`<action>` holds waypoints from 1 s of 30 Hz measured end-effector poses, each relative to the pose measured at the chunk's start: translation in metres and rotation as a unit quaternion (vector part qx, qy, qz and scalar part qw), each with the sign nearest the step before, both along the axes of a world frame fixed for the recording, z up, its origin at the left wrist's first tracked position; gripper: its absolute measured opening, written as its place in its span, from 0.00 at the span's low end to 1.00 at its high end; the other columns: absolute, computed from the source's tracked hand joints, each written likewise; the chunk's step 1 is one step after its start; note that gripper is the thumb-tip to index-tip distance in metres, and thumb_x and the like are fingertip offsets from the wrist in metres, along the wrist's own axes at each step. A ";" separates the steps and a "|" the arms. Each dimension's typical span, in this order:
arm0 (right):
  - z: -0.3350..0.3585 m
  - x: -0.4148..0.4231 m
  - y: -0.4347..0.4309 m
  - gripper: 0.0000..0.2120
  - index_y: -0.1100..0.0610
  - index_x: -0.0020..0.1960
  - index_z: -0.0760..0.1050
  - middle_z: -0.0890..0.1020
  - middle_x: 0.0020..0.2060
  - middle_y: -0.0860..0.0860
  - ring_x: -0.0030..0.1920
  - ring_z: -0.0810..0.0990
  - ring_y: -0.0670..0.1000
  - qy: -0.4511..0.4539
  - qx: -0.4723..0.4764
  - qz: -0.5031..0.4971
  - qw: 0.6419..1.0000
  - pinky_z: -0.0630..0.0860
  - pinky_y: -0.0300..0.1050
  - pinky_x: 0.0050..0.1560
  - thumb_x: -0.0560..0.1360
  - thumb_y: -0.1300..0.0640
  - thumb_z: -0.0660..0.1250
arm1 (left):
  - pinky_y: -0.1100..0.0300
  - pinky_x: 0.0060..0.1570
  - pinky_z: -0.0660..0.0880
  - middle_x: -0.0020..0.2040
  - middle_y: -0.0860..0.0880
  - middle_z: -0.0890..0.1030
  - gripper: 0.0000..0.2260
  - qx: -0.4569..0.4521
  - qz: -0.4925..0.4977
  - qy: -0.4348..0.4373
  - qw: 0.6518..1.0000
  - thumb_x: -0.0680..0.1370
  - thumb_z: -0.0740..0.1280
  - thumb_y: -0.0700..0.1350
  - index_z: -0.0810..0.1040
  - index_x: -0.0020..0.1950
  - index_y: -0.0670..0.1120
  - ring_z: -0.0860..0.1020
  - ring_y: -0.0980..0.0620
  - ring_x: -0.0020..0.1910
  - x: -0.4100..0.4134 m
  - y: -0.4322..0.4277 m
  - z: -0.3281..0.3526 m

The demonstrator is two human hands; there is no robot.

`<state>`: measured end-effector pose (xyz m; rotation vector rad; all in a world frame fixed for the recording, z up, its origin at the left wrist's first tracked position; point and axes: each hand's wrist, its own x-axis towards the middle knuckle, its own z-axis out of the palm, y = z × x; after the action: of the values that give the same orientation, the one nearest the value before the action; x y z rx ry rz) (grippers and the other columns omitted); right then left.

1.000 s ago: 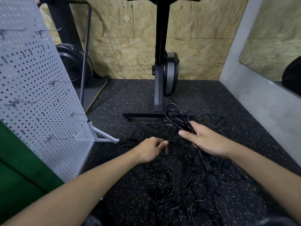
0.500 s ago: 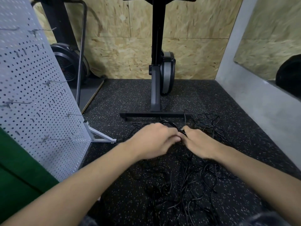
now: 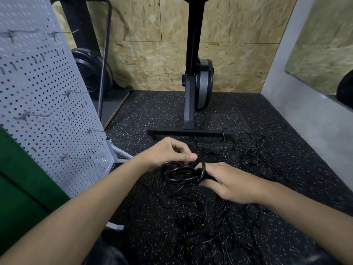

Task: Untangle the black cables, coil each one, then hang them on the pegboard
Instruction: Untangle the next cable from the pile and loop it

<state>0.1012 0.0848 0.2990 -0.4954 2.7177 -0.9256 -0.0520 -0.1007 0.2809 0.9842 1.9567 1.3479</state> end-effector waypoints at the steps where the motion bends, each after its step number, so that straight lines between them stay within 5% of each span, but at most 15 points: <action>1: 0.001 0.000 -0.001 0.07 0.40 0.58 0.71 0.81 0.52 0.39 0.51 0.78 0.39 0.014 0.003 0.000 1.000 0.73 0.35 0.53 0.86 0.53 0.61 | 0.61 0.44 0.76 0.40 0.47 0.83 0.10 0.004 -0.012 -0.033 0.999 0.76 0.76 0.51 0.86 0.44 0.44 0.79 0.53 0.40 -0.004 -0.003 -0.007; 4: -0.001 -0.002 0.002 0.07 0.45 0.54 0.72 0.80 0.45 0.41 0.46 0.78 0.41 0.069 0.020 -0.043 0.997 0.71 0.35 0.44 0.85 0.57 0.62 | 0.57 0.48 0.76 0.44 0.44 0.84 0.10 0.025 -0.010 -0.059 0.998 0.79 0.74 0.50 0.86 0.48 0.43 0.80 0.50 0.43 -0.007 -0.003 -0.022; 7: -0.006 -0.008 0.016 0.05 0.48 0.50 0.73 0.81 0.43 0.43 0.42 0.79 0.42 0.123 -0.004 -0.140 0.982 0.75 0.39 0.41 0.85 0.54 0.62 | 0.57 0.36 0.67 0.35 0.47 0.80 0.20 0.020 0.053 -0.097 0.994 0.73 0.76 0.59 0.86 0.48 0.41 0.74 0.50 0.33 -0.004 0.003 -0.034; 9: -0.009 -0.011 0.023 0.06 0.47 0.50 0.73 0.81 0.41 0.44 0.41 0.80 0.44 0.159 -0.022 -0.183 0.970 0.76 0.42 0.41 0.85 0.52 0.62 | 0.60 0.31 0.61 0.28 0.51 0.71 0.18 0.035 0.047 -0.163 0.985 0.76 0.71 0.58 0.84 0.44 0.42 0.65 0.54 0.27 0.002 0.009 -0.038; 15: -0.019 -0.017 0.027 0.08 0.50 0.54 0.75 0.83 0.39 0.45 0.39 0.82 0.44 0.184 -0.085 -0.256 0.945 0.75 0.34 0.42 0.85 0.47 0.60 | 0.58 0.34 0.74 0.31 0.52 0.65 0.16 0.021 0.030 -0.258 0.966 0.85 0.62 0.56 0.79 0.45 0.46 0.67 0.54 0.28 0.026 0.030 -0.047; 18: -0.032 -0.026 0.032 0.09 0.56 0.56 0.73 0.81 0.39 0.51 0.36 0.80 0.50 0.144 -0.051 -0.319 0.935 0.79 0.46 0.40 0.86 0.50 0.60 | 0.64 0.24 0.67 0.29 0.54 0.65 0.18 -0.070 0.059 -0.097 0.991 0.88 0.56 0.53 0.77 0.45 0.47 0.65 0.55 0.25 0.045 0.045 -0.042; 20: -0.038 -0.029 0.036 0.09 0.58 0.57 0.70 0.81 0.40 0.54 0.38 0.80 0.54 0.125 0.000 -0.340 0.932 0.76 0.51 0.40 0.86 0.51 0.60 | 0.59 0.28 0.68 0.31 0.52 0.71 0.17 -0.139 0.053 0.081 0.986 0.89 0.56 0.51 0.76 0.45 0.47 0.70 0.53 0.28 0.056 0.055 -0.038; 23: -0.046 -0.029 0.046 0.06 0.56 0.59 0.66 0.82 0.47 0.55 0.46 0.82 0.59 0.112 0.119 -0.325 0.931 0.77 0.56 0.43 0.85 0.55 0.61 | 0.57 0.37 0.66 0.36 0.48 0.76 0.15 -0.167 0.028 0.219 0.961 0.88 0.58 0.48 0.73 0.42 0.45 0.73 0.50 0.32 0.068 0.061 -0.033; 26: -0.052 -0.027 0.049 0.07 0.55 0.57 0.63 0.81 0.51 0.55 0.46 0.83 0.58 0.080 0.260 -0.277 0.921 0.72 0.50 0.39 0.84 0.61 0.62 | 0.53 0.39 0.73 0.41 0.43 0.81 0.13 -0.192 -0.021 0.349 0.917 0.85 0.62 0.47 0.78 0.46 0.42 0.78 0.43 0.37 0.070 0.057 -0.019; 30: -0.053 -0.024 0.037 0.11 0.57 0.60 0.65 0.78 0.55 0.54 0.51 0.81 0.57 -0.003 0.350 -0.143 0.926 0.71 0.50 0.43 0.81 0.67 0.59 | 0.48 0.46 0.79 0.51 0.43 0.84 0.13 -0.252 -0.115 0.526 0.804 0.86 0.60 0.51 0.80 0.56 0.44 0.82 0.40 0.48 0.065 0.046 0.001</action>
<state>0.0775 0.1214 0.2462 0.0490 2.8948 0.0445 0.0130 -0.0550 0.2815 1.8096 2.5872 -0.0164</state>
